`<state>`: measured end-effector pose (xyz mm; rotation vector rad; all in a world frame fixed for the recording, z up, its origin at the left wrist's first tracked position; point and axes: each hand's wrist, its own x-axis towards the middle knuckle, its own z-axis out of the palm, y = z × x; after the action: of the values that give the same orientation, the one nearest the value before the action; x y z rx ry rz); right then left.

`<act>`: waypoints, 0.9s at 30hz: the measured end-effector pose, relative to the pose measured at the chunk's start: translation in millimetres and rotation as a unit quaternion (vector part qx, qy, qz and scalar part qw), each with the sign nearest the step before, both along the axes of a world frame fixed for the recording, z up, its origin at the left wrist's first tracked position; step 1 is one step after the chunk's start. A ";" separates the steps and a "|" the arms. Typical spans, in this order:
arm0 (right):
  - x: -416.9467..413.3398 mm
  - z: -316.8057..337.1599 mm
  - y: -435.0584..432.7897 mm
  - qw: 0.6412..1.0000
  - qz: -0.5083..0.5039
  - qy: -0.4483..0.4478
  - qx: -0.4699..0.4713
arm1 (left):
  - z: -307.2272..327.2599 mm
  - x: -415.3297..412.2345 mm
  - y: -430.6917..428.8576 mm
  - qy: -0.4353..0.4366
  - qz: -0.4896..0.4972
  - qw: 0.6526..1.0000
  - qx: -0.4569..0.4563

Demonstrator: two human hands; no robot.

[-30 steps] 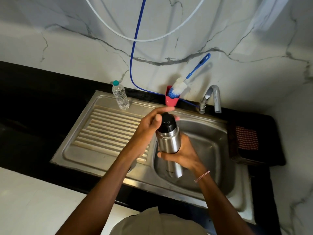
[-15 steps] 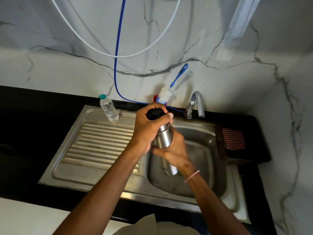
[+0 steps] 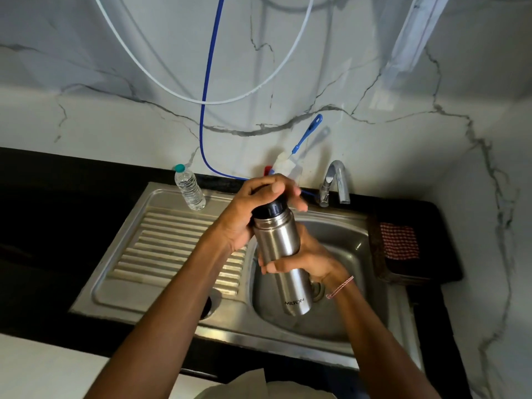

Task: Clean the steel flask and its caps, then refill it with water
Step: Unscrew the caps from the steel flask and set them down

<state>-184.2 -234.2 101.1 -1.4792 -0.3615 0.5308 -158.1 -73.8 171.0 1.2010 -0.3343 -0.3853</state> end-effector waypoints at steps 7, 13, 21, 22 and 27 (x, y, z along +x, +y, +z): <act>-8.4 9.1 19.4 0.970 -0.190 -0.101 -0.117 | 16.7 -13.2 -33.6 0.041 0.286 0.955 0.059; -17.8 13.1 22.2 0.926 -0.279 -0.146 -0.211 | 13.3 -18.9 -24.3 0.028 0.278 0.955 0.100; -13.8 12.2 2.6 0.999 -0.027 -0.045 -0.014 | 22.4 -14.5 -5.7 0.062 0.033 0.998 -0.009; -14.5 14.0 3.6 0.997 -0.046 -0.057 -0.025 | 24.9 -15.9 -9.7 0.068 0.066 0.995 -0.002; -17.8 15.5 18.0 0.936 -0.242 -0.157 -0.202 | 29.0 -20.4 -29.3 0.084 0.282 0.954 0.055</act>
<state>-202.0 -216.1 116.6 -1.9809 -0.1226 -0.0389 -178.5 -103.1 200.0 1.3025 0.1850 -0.0061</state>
